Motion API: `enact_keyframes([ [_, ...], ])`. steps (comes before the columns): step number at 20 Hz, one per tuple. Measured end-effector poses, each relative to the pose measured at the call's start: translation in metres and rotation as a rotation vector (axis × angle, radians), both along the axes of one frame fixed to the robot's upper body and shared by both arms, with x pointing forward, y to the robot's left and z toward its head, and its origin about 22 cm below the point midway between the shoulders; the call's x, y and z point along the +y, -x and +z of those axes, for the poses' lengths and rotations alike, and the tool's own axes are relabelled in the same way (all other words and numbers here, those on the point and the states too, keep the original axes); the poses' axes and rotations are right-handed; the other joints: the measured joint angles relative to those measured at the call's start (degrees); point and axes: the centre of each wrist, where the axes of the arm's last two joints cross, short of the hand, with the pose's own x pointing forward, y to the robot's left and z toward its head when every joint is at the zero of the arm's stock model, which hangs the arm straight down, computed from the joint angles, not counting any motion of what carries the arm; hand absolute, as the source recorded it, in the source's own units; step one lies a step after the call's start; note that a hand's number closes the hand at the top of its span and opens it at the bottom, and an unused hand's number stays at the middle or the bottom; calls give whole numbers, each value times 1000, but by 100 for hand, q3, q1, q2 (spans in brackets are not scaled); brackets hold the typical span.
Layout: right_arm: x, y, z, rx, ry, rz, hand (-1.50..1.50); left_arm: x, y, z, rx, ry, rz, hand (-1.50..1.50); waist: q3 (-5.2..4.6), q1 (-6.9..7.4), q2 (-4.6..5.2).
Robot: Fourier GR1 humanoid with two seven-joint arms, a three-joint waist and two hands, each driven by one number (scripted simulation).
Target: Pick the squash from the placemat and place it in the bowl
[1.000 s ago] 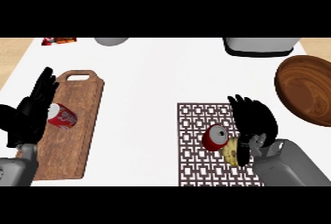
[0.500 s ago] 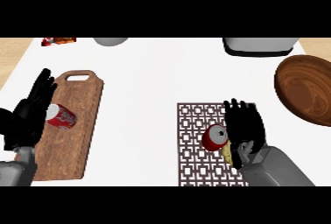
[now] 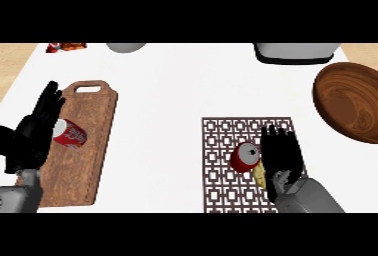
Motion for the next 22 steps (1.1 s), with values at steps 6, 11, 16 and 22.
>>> enact_keyframes([
  [6, 5, -5, -12, -13, 9, -18, -150, 2, -4, -4, -8, 0, 2, 0, -1, 5, 0],
  [11, 0, -2, -21, -1, 9, -49, 150, 0, -5, 5, -9, 1, 1, 0, -3, 2, -5],
  [16, -11, -10, -26, 36, -29, -29, 150, 1, 1, 4, -9, 4, 4, 0, -3, 9, -4],
  [22, -15, -25, -43, 16, -47, -8, 150, -1, -1, -3, -13, -2, -1, 0, -32, 12, -28],
])
